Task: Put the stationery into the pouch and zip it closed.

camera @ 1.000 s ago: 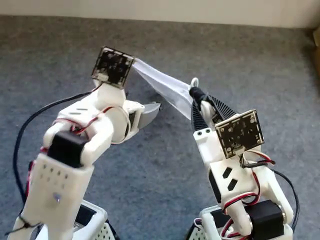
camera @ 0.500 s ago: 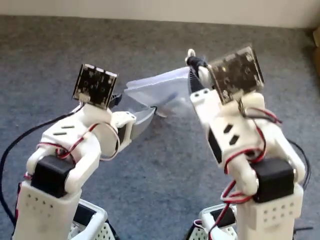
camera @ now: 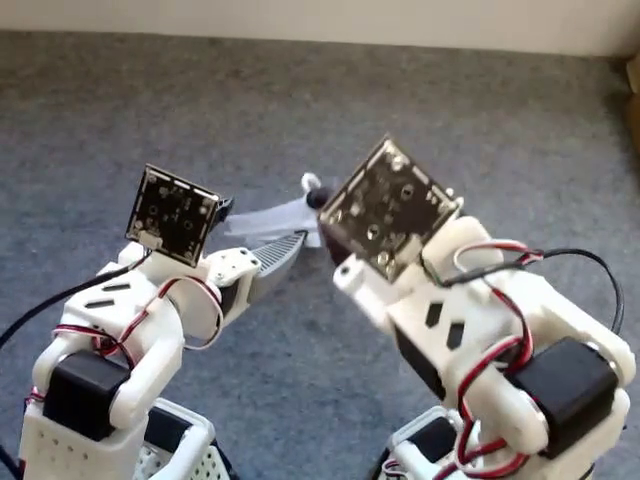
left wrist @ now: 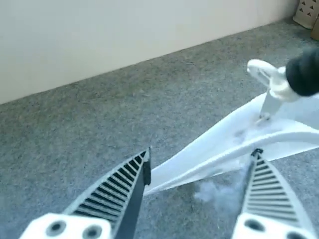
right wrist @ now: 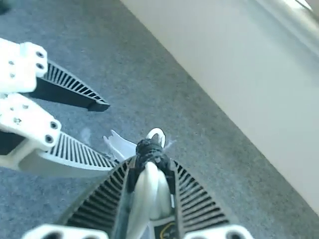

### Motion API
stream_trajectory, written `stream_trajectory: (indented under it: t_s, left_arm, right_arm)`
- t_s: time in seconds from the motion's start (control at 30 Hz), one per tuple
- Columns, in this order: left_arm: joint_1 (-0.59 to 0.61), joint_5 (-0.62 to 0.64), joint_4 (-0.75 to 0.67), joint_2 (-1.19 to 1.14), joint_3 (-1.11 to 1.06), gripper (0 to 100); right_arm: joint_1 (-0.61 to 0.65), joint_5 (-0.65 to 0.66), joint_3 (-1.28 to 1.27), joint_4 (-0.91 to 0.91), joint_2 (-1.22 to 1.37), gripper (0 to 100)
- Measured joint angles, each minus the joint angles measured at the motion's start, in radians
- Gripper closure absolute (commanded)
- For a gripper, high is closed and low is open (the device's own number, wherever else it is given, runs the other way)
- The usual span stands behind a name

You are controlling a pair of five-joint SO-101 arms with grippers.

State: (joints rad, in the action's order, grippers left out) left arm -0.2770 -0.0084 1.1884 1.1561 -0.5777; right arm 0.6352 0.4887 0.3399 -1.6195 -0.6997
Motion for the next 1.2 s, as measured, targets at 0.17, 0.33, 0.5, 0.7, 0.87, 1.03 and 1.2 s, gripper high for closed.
stream_trajectory:
  t_s: [0.17,0.33,0.5,0.7,0.87,1.03,1.2]
  left_arm:
    - [0.000,-0.086,0.000,0.000,-0.031,67]
    - [0.000,-0.183,0.000,0.000,-0.086,67]
    - [-0.002,-0.218,-0.089,-0.002,-0.155,67]
    - [-0.015,-0.284,-0.184,0.000,-0.224,67]
    - [-0.078,-0.290,-0.201,0.002,-0.262,67]
    - [-0.107,-0.290,-0.204,0.002,-0.270,68]
    - [-0.109,-0.290,-0.204,0.002,-0.270,78]
  right_arm:
    - [0.029,0.002,0.005,-0.026,0.000,99.4]
    - [0.032,0.002,0.005,-0.026,0.000,99.4]
    - [0.101,0.002,0.006,-0.064,0.000,99.4]
    - [0.135,0.003,0.006,-0.106,0.000,99.4]
    - [0.138,0.003,0.006,-0.112,0.000,99.4]
    - [0.138,-0.009,0.006,-0.112,0.000,99.4]
    - [0.138,-0.020,0.006,-0.112,0.000,99.4]
